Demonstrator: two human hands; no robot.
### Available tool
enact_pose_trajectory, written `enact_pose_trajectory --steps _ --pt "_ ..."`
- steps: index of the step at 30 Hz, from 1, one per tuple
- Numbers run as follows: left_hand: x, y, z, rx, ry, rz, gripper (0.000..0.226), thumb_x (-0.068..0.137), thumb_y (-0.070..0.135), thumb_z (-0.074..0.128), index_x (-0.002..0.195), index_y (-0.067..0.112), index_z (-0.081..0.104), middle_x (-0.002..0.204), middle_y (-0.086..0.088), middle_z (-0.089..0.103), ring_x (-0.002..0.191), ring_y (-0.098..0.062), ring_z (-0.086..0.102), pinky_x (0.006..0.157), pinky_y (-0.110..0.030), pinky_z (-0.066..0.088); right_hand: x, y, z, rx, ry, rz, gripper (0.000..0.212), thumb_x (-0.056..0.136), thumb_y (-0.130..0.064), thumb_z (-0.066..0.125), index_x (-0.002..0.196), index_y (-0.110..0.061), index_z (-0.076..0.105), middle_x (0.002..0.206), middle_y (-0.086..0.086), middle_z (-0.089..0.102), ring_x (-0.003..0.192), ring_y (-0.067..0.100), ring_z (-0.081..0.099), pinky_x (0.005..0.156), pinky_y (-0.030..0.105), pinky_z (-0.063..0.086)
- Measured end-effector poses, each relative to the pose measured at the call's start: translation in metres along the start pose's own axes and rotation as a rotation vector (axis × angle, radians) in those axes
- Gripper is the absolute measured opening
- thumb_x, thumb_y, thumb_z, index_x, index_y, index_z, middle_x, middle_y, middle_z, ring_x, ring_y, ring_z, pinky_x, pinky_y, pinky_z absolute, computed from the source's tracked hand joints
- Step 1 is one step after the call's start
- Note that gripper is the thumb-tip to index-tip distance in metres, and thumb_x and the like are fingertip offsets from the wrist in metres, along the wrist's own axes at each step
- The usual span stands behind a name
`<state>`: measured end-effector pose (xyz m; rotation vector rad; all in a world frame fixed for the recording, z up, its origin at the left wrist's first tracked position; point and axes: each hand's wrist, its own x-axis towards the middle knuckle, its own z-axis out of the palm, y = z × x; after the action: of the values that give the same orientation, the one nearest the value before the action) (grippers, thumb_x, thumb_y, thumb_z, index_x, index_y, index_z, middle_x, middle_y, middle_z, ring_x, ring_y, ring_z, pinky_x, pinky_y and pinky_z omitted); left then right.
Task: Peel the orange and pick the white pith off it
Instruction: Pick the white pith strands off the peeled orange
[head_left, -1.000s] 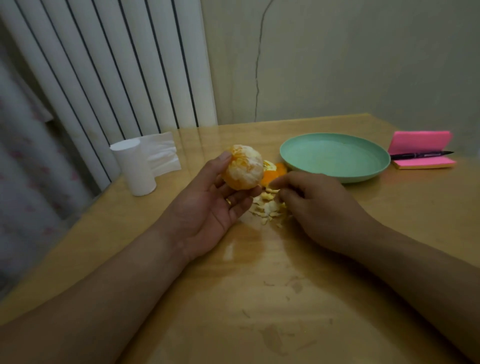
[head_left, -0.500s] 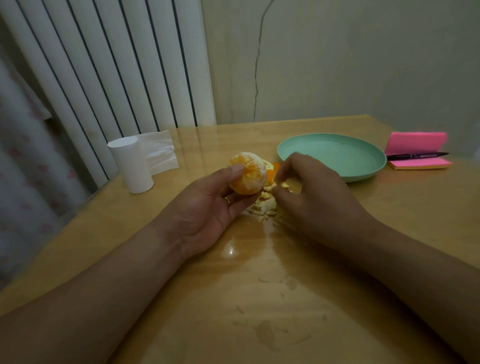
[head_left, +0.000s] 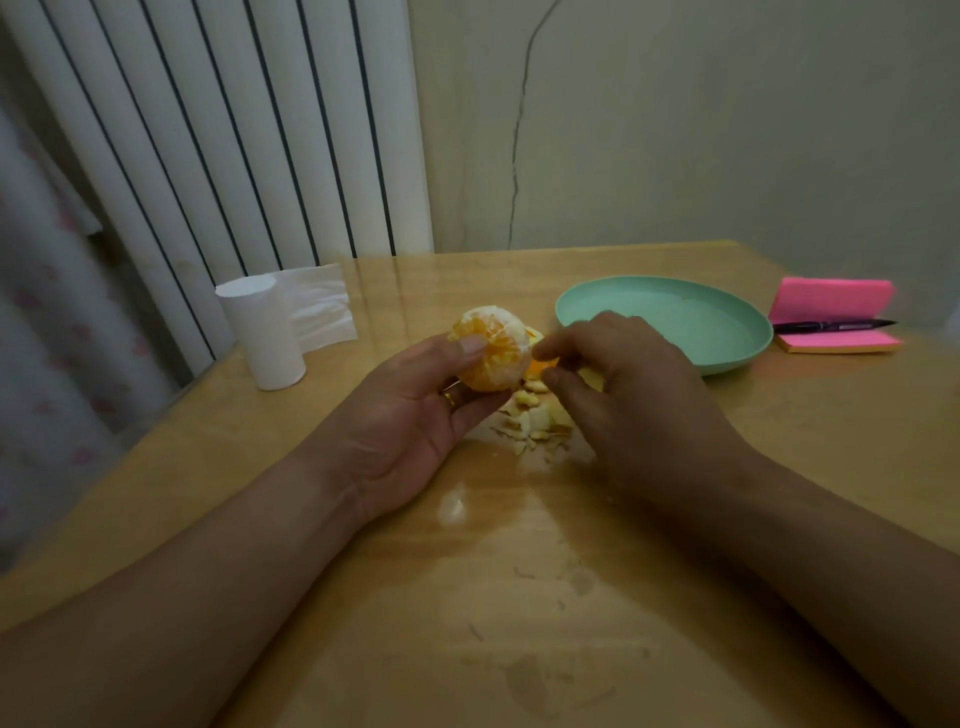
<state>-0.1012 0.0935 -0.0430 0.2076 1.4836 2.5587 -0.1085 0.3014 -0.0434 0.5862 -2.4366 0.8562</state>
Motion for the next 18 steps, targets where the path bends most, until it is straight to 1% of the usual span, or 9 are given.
enact_pose_trajectory --steps 1,2,4,5,8,10,12,15,18 --pt "0.0002 0.0001 -0.0004 0.001 -0.002 0.002 0.041 0.095 0.016 0.065 0.132 0.000 0.067 0.135 -0.020 0.071 0.126 -0.027 0.067 0.107 -0.038 0.057 -0.0004 -0.0009 -0.0015 0.048 0.023 0.004 0.007 0.100 -0.034 0.070 0.107 -0.032 0.072 0.091 -0.016 0.066 0.090 0.008 0.060 0.081 0.039 0.053" --pt "0.0006 0.0002 -0.0008 0.005 -0.006 0.006 0.041 0.096 0.016 0.064 0.133 -0.001 0.066 0.137 -0.022 0.069 0.127 -0.028 0.066 0.108 -0.039 0.056 -0.0015 -0.0012 -0.0025 0.083 0.029 0.011 0.006 0.100 -0.037 0.069 0.102 -0.031 0.071 0.086 -0.015 0.068 0.084 0.006 0.063 0.076 0.040 0.055" --pt "0.0012 -0.0003 -0.0017 0.023 -0.014 0.012 0.044 0.098 0.016 0.063 0.137 -0.003 0.063 0.143 -0.025 0.064 0.127 -0.029 0.064 0.110 -0.040 0.054 -0.0034 -0.0026 -0.0034 0.076 0.048 -0.007 0.020 0.099 -0.048 0.063 0.095 -0.030 0.071 0.079 -0.015 0.067 0.076 0.005 0.063 0.070 0.042 0.055" --pt "0.0014 -0.0006 -0.0020 0.035 -0.020 0.013 0.044 0.099 0.016 0.063 0.138 -0.004 0.062 0.143 -0.025 0.064 0.127 -0.028 0.064 0.110 -0.040 0.055 -0.0043 -0.0031 -0.0036 0.079 0.056 -0.016 0.021 0.098 -0.049 0.063 0.097 -0.030 0.072 0.081 -0.016 0.068 0.080 0.005 0.063 0.072 0.041 0.055" --pt "0.0024 -0.0013 -0.0033 0.087 -0.023 0.021 0.045 0.098 0.016 0.065 0.139 -0.002 0.063 0.139 -0.021 0.068 0.127 -0.029 0.066 0.109 -0.039 0.056 -0.0038 -0.0050 -0.0047 0.144 0.076 -0.007 0.014 0.097 -0.038 0.072 0.108 -0.029 0.073 0.095 -0.019 0.071 0.094 0.001 0.065 0.081 0.028 0.056" --pt "0.0027 -0.0021 -0.0026 0.125 -0.009 0.028 0.047 0.098 0.016 0.066 0.141 -0.001 0.061 0.137 -0.020 0.070 0.127 -0.030 0.067 0.109 -0.040 0.056 -0.0039 -0.0047 -0.0048 0.145 0.070 -0.010 0.013 0.097 -0.036 0.073 0.108 -0.029 0.074 0.095 -0.019 0.071 0.094 0.001 0.066 0.081 0.028 0.056" --pt "0.0023 -0.0028 -0.0003 0.152 0.013 0.039 0.047 0.097 0.015 0.068 0.140 -0.001 0.061 0.133 -0.019 0.072 0.121 -0.028 0.071 0.103 -0.038 0.059 -0.0038 -0.0045 -0.0045 0.134 0.062 -0.029 0.011 0.097 -0.035 0.074 0.106 -0.028 0.074 0.093 -0.017 0.072 0.092 0.002 0.067 0.080 0.033 0.057" --pt "0.0010 -0.0037 0.0034 0.167 0.064 0.068 0.046 0.094 0.013 0.070 0.136 -0.001 0.061 0.124 -0.017 0.076 0.108 -0.024 0.076 0.087 -0.030 0.062 -0.0042 -0.0037 -0.0044 0.090 0.071 -0.060 0.009 0.097 -0.033 0.075 0.105 -0.028 0.075 0.091 -0.015 0.072 0.088 0.005 0.067 0.078 0.039 0.058" --pt "0.0001 -0.0056 0.0051 0.218 0.099 0.112 0.052 0.085 0.015 0.077 0.133 0.000 0.061 0.123 -0.020 0.075 0.104 -0.026 0.077 0.081 -0.030 0.062 -0.0044 -0.0036 -0.0041 0.026 0.064 -0.080 0.011 0.098 -0.036 0.072 0.106 -0.028 0.075 0.090 -0.015 0.072 0.085 0.007 0.067 0.075 0.042 0.058"
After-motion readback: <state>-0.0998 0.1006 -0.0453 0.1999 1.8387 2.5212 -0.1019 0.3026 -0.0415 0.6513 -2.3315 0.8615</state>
